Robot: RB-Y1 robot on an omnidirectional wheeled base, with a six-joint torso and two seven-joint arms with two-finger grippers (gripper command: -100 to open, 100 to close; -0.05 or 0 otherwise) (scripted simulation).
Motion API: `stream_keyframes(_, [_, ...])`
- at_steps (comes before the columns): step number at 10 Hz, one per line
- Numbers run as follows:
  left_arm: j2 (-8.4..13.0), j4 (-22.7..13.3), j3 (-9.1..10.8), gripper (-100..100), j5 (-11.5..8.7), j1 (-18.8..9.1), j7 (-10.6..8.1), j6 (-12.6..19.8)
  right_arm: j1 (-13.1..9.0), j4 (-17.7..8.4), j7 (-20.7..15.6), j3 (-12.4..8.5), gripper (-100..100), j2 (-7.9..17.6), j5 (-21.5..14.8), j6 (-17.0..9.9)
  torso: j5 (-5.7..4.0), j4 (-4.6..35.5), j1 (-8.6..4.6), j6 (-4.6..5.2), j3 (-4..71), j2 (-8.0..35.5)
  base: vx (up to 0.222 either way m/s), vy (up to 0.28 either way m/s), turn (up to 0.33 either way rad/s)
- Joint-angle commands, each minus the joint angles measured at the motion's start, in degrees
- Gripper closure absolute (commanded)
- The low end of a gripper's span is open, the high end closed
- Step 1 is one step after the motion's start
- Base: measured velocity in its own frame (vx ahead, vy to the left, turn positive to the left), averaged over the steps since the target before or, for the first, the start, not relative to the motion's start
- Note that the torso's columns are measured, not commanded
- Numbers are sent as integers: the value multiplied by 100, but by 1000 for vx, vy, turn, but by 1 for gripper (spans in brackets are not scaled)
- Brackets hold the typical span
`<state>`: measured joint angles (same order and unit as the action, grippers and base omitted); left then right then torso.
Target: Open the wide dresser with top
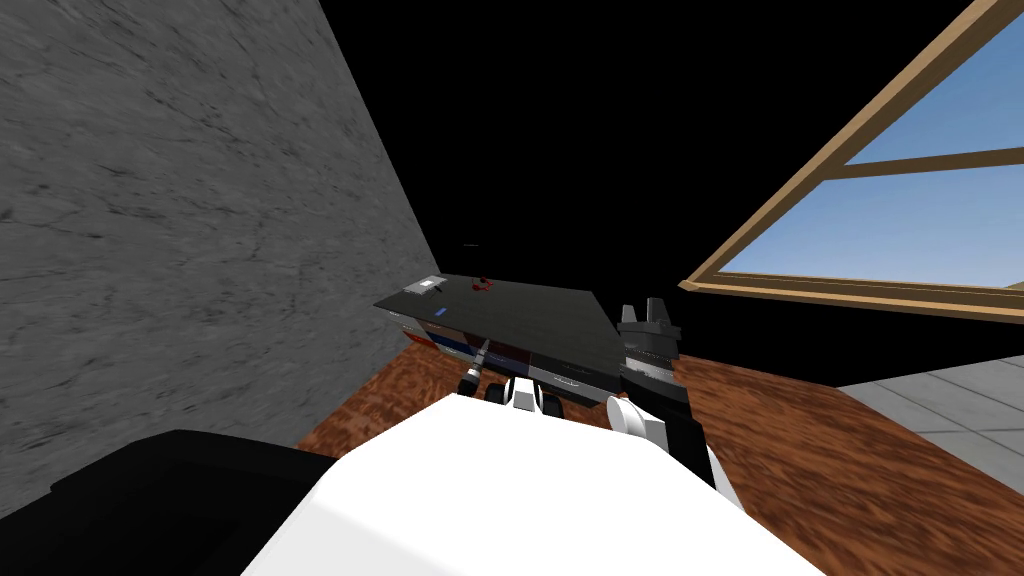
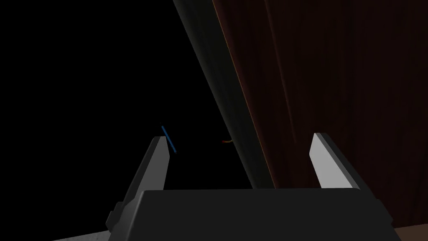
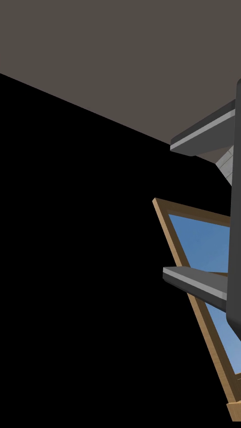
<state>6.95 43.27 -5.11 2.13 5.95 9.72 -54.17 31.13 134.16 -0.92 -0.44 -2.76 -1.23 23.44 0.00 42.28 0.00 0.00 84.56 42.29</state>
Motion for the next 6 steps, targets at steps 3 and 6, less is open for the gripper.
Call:
stream_keyframes(3, [-384, -800, -19, -100, -19, -195, 75, -216, 0, 0, 0, 0, 0, 0, 0, 0, 0, -1, 0, 0, 2, -4, 33, 10, -41])
stream_keyframes(6, [-435, -952, 27, -100, -46, -434, 61, -128, 0, 0, 0, 0, 0, 0, 0, 0, -1, 2, -1, -1, -3, 6, 33, -2, -10])
